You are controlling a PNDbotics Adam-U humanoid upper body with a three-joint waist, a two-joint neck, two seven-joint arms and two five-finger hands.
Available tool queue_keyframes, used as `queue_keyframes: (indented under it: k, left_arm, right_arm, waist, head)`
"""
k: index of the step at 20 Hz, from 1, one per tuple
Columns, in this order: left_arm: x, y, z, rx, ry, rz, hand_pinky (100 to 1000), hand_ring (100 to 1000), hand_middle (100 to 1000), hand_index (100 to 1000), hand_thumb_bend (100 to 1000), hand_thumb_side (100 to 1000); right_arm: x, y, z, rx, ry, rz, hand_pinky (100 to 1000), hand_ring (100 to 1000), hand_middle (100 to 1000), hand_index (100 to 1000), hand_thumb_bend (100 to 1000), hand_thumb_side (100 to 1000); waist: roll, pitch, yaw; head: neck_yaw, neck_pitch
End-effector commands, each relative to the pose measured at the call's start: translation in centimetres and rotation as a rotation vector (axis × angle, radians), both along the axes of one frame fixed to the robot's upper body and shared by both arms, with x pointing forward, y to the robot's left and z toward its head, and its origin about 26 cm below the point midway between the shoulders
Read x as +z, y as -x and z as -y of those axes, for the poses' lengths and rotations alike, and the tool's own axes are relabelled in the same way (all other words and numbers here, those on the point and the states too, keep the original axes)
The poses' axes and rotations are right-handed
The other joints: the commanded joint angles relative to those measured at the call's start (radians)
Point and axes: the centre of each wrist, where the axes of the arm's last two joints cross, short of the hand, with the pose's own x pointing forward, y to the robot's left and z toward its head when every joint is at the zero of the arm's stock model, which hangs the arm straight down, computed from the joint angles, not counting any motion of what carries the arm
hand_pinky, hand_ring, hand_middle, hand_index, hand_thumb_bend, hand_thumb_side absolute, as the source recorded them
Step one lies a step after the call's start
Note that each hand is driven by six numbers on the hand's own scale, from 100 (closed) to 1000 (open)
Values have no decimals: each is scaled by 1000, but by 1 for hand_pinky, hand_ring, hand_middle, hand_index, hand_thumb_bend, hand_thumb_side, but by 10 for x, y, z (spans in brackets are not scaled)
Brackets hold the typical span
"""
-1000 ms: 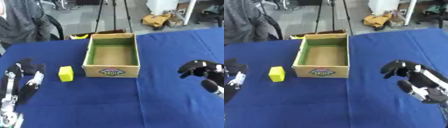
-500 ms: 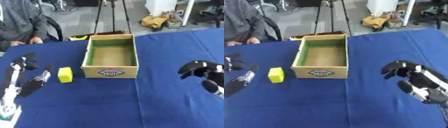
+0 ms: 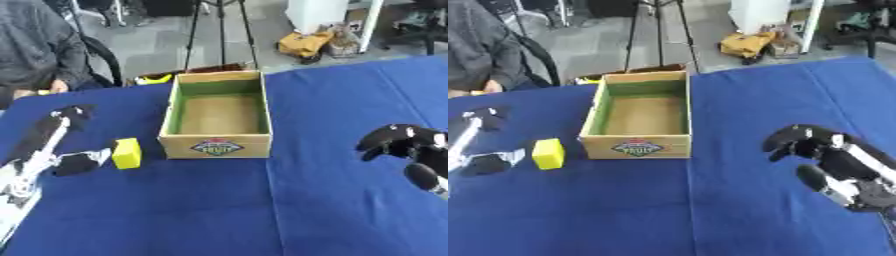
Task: Pick up objects on the table and place them in the box.
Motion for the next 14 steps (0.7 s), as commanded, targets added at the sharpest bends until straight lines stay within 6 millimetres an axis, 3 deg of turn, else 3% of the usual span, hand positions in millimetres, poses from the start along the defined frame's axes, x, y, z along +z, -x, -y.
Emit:
queue_keyframes:
  k: [1,6,14]
  left_arm:
    - [17,-11,-18,-8,-99,-22,749,698,721,902,442,324]
    - [20,-35,-14,-47,-121,-91,756,700,716,899,467,336]
    - [5,-60,-14,-78,-170,-237,758,692,703,889,496,355]
  right_arm:
    - [12,0,1,20,27,28,712,789,748,796,290,573]
    - [12,-1,0,27,31,27,712,789,748,796,290,574]
    - [11,-1,0,32,35,24,712,789,748,796,289,576]
  waist:
    - [-1,-11,-4]
    - [0,-14,-11]
    - [3,-14,-23]
  head:
    - [6,-10]
    - [7,-11]
    - [12,-9]
